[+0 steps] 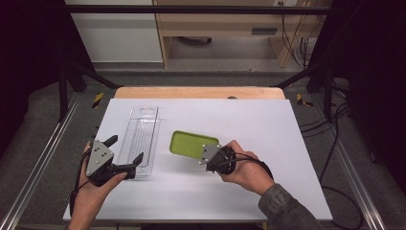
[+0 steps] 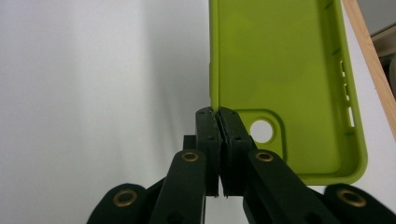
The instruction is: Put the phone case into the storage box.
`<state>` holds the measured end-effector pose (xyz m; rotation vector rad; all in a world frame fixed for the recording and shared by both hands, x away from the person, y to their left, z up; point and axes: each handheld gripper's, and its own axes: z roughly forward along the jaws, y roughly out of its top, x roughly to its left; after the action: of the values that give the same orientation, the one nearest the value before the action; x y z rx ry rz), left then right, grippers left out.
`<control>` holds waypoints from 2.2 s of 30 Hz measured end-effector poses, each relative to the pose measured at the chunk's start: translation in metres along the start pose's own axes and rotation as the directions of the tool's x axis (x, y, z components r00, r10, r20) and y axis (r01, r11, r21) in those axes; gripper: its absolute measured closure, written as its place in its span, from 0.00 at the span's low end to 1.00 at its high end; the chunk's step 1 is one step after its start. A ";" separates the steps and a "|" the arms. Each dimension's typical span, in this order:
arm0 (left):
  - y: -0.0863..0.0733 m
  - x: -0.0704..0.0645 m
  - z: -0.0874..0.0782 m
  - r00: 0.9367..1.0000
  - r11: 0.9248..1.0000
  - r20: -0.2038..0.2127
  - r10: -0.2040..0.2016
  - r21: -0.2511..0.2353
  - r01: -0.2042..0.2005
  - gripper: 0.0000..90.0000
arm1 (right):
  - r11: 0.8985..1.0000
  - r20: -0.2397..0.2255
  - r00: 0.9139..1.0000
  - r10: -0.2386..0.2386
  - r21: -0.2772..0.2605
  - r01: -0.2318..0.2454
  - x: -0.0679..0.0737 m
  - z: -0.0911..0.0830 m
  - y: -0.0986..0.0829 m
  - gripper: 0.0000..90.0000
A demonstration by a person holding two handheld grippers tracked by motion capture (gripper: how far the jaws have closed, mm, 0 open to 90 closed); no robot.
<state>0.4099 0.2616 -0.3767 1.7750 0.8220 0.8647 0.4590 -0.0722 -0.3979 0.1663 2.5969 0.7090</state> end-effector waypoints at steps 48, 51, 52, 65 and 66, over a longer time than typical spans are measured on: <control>0.030 0.000 0.030 0.980 0.971 0.081 0.183 0.139 -0.193 0.06 | 0.996 0.025 0.996 -0.083 0.034 0.082 0.017 0.002 0.004 0.98; 0.031 0.000 0.032 0.978 0.969 0.087 0.190 0.143 -0.201 0.06 | 0.996 0.027 0.996 -0.088 0.034 0.087 0.017 0.000 0.006 0.98; 0.031 -0.001 0.033 0.977 0.968 0.090 0.193 0.144 -0.205 0.07 | 0.995 0.030 0.995 -0.091 0.033 0.090 0.017 -0.001 0.006 0.98; 0.040 -0.011 0.058 0.961 0.947 0.145 0.235 0.190 -0.260 0.09 | 0.991 0.030 0.991 -0.128 0.048 0.126 0.019 0.001 0.013 0.98; 0.041 -0.012 0.060 0.960 0.945 0.150 0.237 0.193 -0.264 0.09 | 0.991 0.030 0.991 -0.128 0.051 0.126 0.020 0.001 0.013 0.98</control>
<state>0.4601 0.2112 -0.3574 2.1335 0.6322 0.8434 0.4417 -0.0563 -0.3998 0.0270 2.5678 0.5926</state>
